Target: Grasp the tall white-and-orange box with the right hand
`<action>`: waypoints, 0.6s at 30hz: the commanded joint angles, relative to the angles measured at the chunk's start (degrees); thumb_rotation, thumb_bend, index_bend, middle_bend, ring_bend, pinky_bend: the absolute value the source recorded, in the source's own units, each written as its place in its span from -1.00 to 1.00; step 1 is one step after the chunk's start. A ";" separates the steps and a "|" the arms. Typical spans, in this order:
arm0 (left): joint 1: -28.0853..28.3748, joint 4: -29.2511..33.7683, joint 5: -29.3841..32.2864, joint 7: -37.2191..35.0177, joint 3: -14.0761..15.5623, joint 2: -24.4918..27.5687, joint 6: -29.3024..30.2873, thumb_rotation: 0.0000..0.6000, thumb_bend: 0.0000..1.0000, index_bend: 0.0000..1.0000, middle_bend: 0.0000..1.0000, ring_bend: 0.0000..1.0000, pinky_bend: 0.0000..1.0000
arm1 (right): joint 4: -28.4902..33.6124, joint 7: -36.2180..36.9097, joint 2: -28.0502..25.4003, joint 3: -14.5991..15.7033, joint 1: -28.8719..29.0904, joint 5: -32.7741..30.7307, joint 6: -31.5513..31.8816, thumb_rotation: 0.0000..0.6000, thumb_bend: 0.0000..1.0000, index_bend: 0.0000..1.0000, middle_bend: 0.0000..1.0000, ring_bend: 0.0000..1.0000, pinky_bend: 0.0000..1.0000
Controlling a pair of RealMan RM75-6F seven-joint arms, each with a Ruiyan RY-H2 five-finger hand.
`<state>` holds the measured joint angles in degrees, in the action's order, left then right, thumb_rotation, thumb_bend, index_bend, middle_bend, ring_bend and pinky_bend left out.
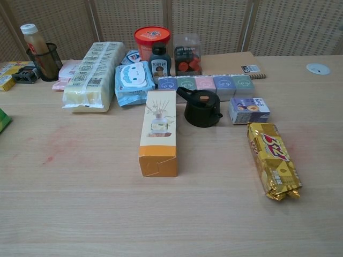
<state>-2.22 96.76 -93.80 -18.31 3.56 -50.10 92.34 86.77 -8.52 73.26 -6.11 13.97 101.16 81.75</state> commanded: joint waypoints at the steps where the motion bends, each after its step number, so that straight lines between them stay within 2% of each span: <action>1: 0.25 0.18 0.62 0.09 -0.26 0.02 -0.53 1.00 -0.99 -1.00 -1.00 -1.00 -0.90 | -3.43 2.92 2.05 -1.11 3.82 0.71 -3.36 1.00 0.22 -1.00 0.54 0.90 1.00; 3: 0.46 0.34 1.11 0.25 -0.39 0.02 -1.08 1.00 -0.99 -1.00 -1.00 -1.00 -0.90 | -3.49 2.09 2.41 -0.89 5.28 1.30 -4.98 1.00 0.24 -1.00 0.54 0.92 1.00; 8: 1.03 0.80 1.87 0.81 -0.63 0.10 -2.37 1.00 -0.99 -1.00 -1.00 -1.00 -0.90 | 1.04 -2.10 2.41 0.43 9.90 3.15 -12.01 1.00 0.26 -1.00 0.55 0.93 1.00; 10: 1.27 0.77 2.43 0.70 -0.73 0.13 -3.07 1.00 -0.99 -1.00 -1.00 -1.00 -0.90 | 3.67 -5.35 3.88 0.60 13.56 4.48 -17.23 1.00 0.26 -1.00 0.55 0.93 1.00; 12: 1.49 0.68 2.89 0.34 -0.89 0.24 -3.55 1.00 -0.99 -1.00 -1.00 -1.00 -0.90 | 5.37 -9.39 5.47 -0.67 16.41 2.02 -22.77 1.00 0.26 -1.00 0.55 0.93 1.00; 18: 1.80 0.43 4.08 -0.87 -1.27 0.48 -4.42 1.00 -0.99 -1.00 -1.00 -1.00 -0.90 | 6.26 -17.95 9.82 -2.50 21.01 -2.80 -30.43 1.00 0.26 -1.00 0.55 0.93 1.00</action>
<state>-0.49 97.22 -89.83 -19.08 2.36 -49.67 88.02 91.90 -22.76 80.46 -7.50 32.09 100.97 54.91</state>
